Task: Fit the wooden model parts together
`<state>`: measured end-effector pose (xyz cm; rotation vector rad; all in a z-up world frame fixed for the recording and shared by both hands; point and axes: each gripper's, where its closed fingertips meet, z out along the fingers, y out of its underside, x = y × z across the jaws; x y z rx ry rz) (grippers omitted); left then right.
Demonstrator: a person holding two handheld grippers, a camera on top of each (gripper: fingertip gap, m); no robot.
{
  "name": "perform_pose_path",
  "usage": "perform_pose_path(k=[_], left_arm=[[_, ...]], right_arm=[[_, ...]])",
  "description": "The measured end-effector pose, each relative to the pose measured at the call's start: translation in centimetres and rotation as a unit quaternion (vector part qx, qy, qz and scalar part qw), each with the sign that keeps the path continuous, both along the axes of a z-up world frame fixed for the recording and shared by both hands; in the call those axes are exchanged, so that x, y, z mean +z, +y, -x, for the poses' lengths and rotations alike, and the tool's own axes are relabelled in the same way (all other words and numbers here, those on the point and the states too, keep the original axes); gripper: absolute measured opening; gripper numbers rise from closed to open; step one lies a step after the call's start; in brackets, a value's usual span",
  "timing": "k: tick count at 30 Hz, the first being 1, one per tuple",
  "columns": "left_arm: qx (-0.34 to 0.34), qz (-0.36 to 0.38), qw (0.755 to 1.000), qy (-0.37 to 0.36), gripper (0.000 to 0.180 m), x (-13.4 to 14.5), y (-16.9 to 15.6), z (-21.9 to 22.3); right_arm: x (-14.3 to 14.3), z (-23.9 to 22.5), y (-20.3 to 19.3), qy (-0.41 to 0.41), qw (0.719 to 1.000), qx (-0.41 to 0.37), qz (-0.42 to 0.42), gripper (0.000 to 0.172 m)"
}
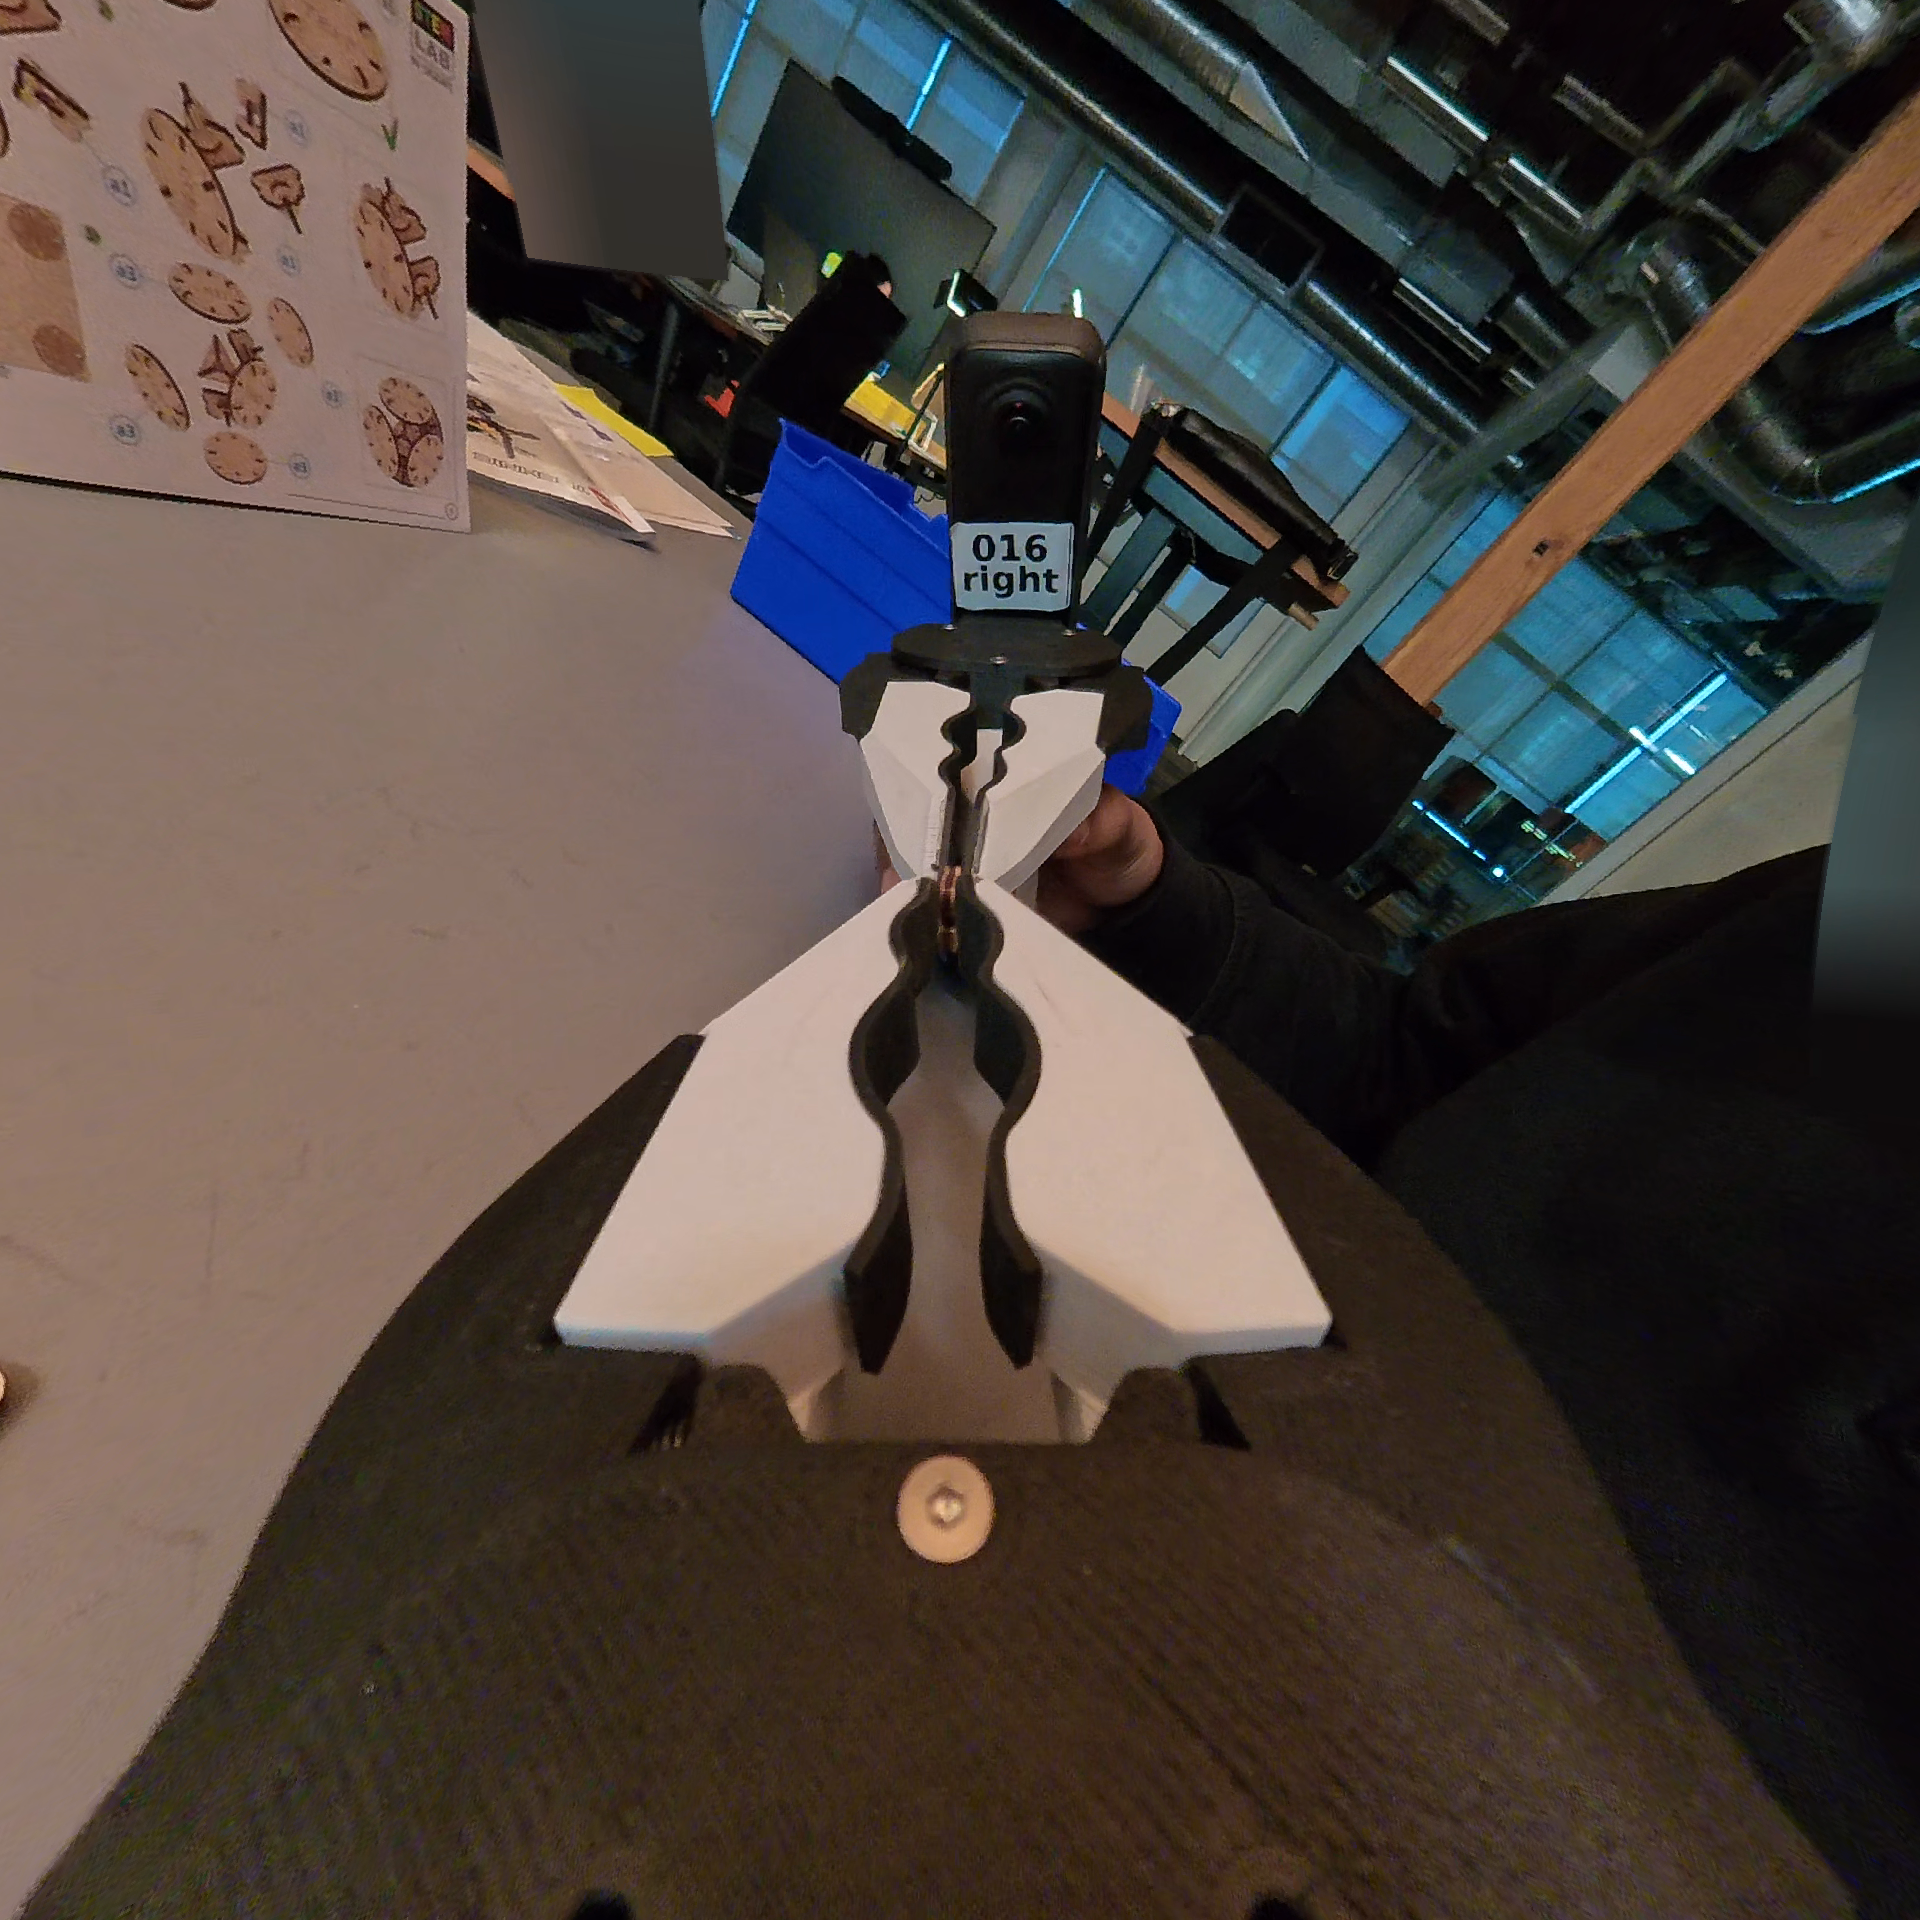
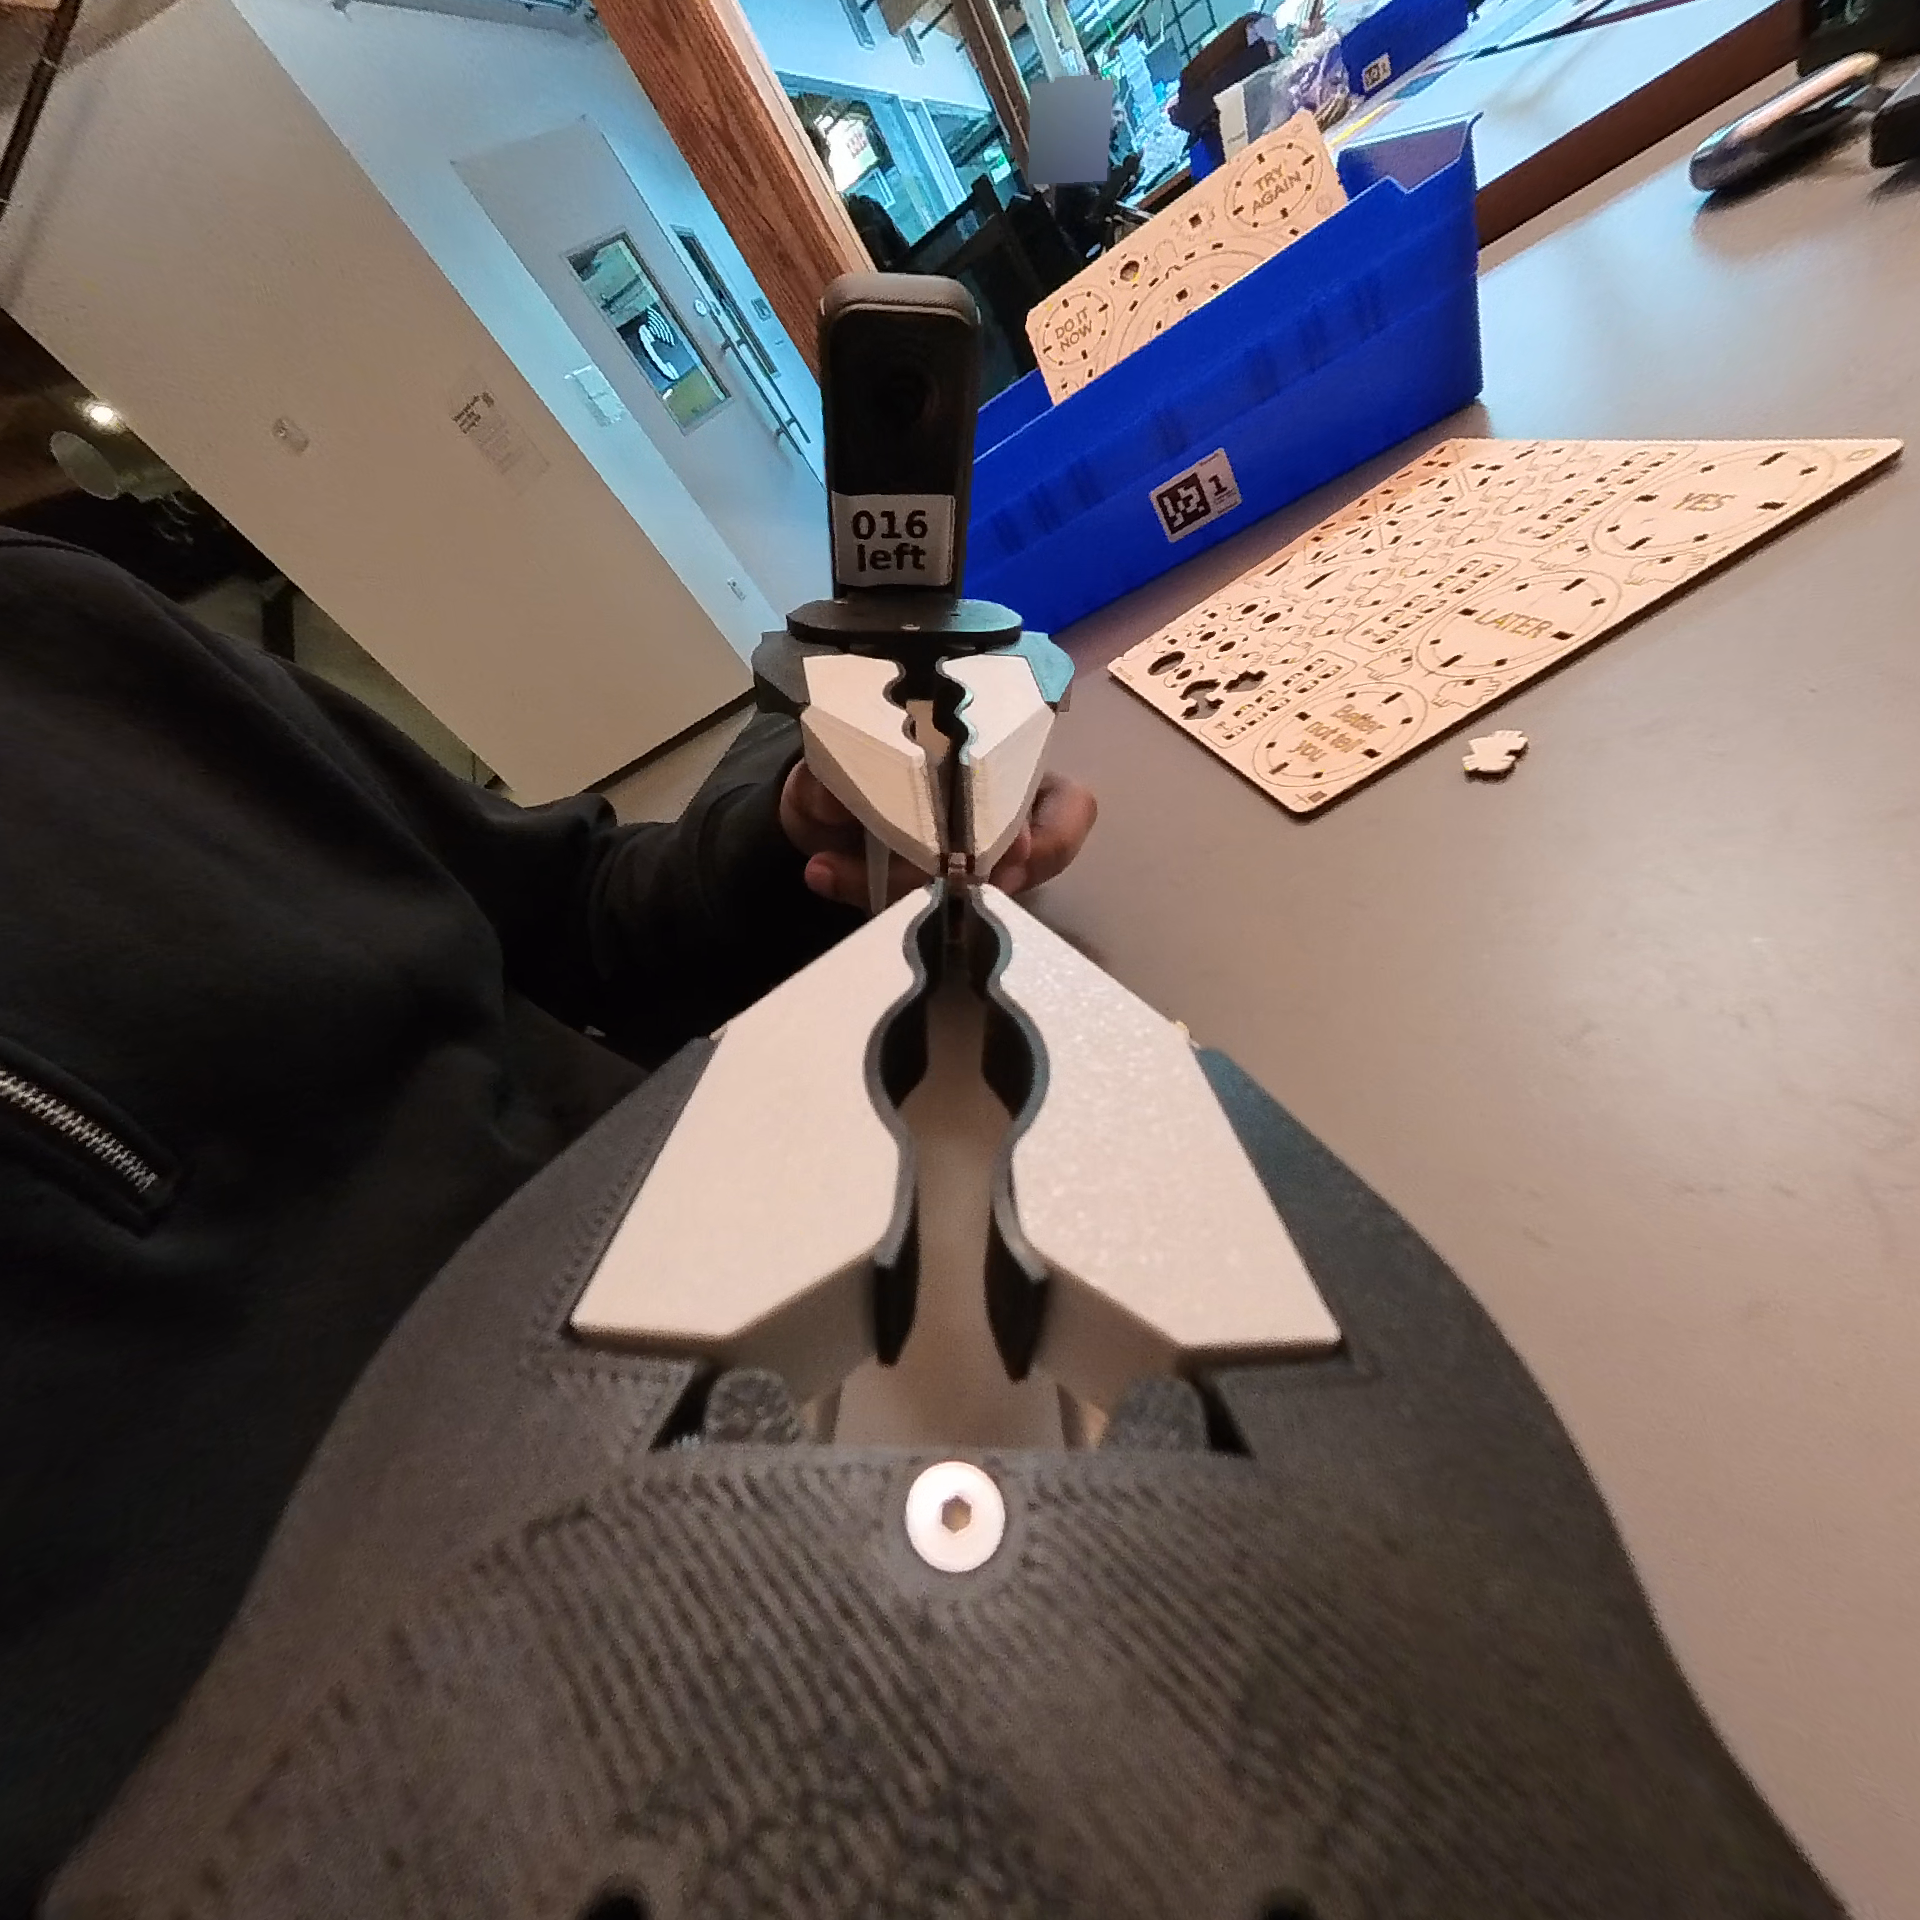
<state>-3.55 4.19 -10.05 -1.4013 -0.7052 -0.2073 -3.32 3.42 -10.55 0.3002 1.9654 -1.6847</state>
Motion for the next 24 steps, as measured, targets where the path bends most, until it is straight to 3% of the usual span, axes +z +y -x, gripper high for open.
perform_pose_path(k=[8, 12, 15, 18, 22, 24], left_arm=[[-0.003, -0.006, 1.000, -0.006, 0.000, 0.0, 0.0, 0.0], [0.024, 0.032, 0.999, 0.007, 0.008, -0.3, -0.5, 0.5], [0.057, 0.143, 0.988, 0.004, 0.017, -2.8, -1.4, 0.8], [0.086, 0.299, 0.950, 0.027, 0.029, -6.1, -2.4, 0.8], [0.112, 0.402, 0.907, 0.053, 0.031, -7.9, -2.9, 1.1], [0.097, 0.426, 0.898, 0.048, 0.033, -8.8, -2.7, 0.9]], right_arm=[[0.1, 0.0, 0.0, -0.024, 1.000, 0.003, 0.007, 0.000], [0.6, 0.8, 0.2, -0.016, 1.000, -0.024, 0.009, 0.000], [1.3, 2.0, 1.0, -0.021, 0.998, -0.052, 0.019, 0.000], [1.4, 2.6, 1.5, -0.029, 0.997, -0.065, 0.023, 0.000], [1.4, 2.5, 1.4, -0.035, 0.997, -0.062, 0.023, 0.000], [1.2, 2.4, 1.3, -0.028, 0.997, -0.064, 0.015, 0.000]])
